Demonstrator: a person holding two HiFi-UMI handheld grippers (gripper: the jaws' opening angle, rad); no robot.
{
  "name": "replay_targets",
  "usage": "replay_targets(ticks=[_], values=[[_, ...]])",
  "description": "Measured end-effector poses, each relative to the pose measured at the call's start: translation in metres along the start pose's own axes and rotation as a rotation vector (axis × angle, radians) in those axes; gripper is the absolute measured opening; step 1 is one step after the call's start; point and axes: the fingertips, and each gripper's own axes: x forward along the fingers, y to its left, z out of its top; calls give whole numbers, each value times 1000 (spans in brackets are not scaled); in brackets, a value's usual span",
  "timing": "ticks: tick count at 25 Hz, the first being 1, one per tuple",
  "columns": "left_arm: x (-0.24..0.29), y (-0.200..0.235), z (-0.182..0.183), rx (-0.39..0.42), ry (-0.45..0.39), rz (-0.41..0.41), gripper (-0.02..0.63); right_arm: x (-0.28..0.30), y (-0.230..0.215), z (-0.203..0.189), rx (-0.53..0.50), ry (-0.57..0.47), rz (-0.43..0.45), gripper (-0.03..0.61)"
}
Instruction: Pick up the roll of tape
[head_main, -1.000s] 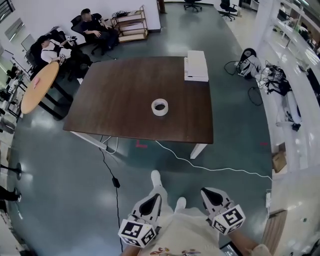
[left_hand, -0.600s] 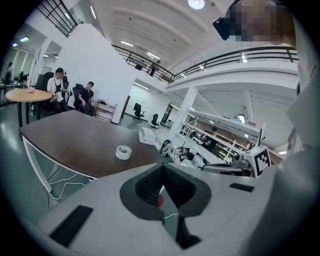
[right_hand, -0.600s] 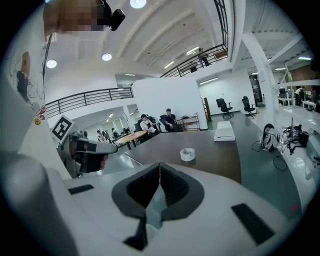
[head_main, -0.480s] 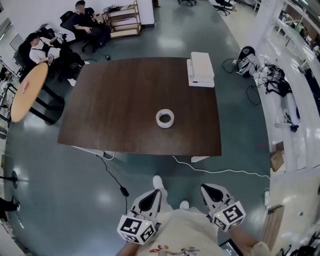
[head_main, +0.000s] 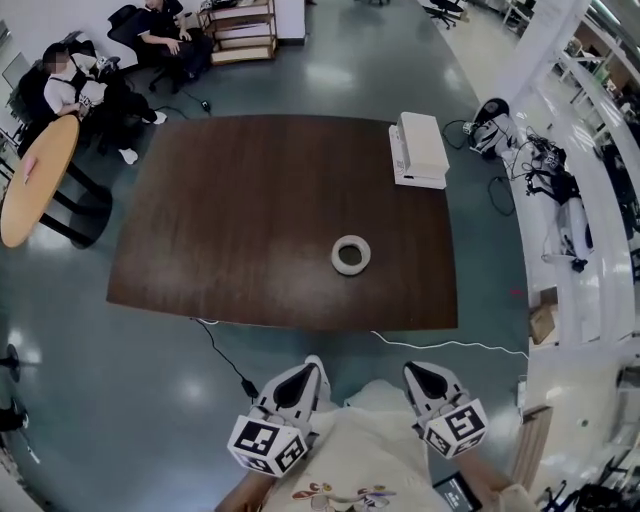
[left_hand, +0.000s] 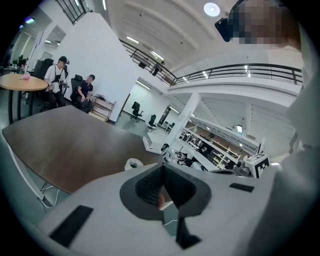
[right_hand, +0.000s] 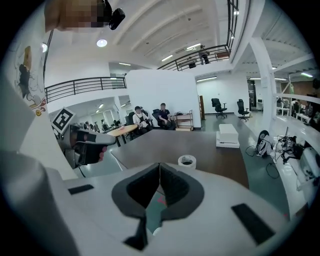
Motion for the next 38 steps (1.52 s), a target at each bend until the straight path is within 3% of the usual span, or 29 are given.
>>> replay_targets(ticks=[5,9,17,20,23,38], values=[[16,20,4,-24,12,-33,2,33,7,13,-24,13,7,8],[25,20,13,-30,15,-38,2,42,12,36,-117,2,30,8],[46,26,20,2,64,39,2,65,-4,57,-221,-16,90,9],[53,30,22,-7,52,65,2,84,-15,51,-227,40,123,12],[62,29,19,-1,47,75,2,104,-24,40,-242,105,172,107],[57,46,17,-24,-31,216,2,212,-41,26,-600,244,365,163]])
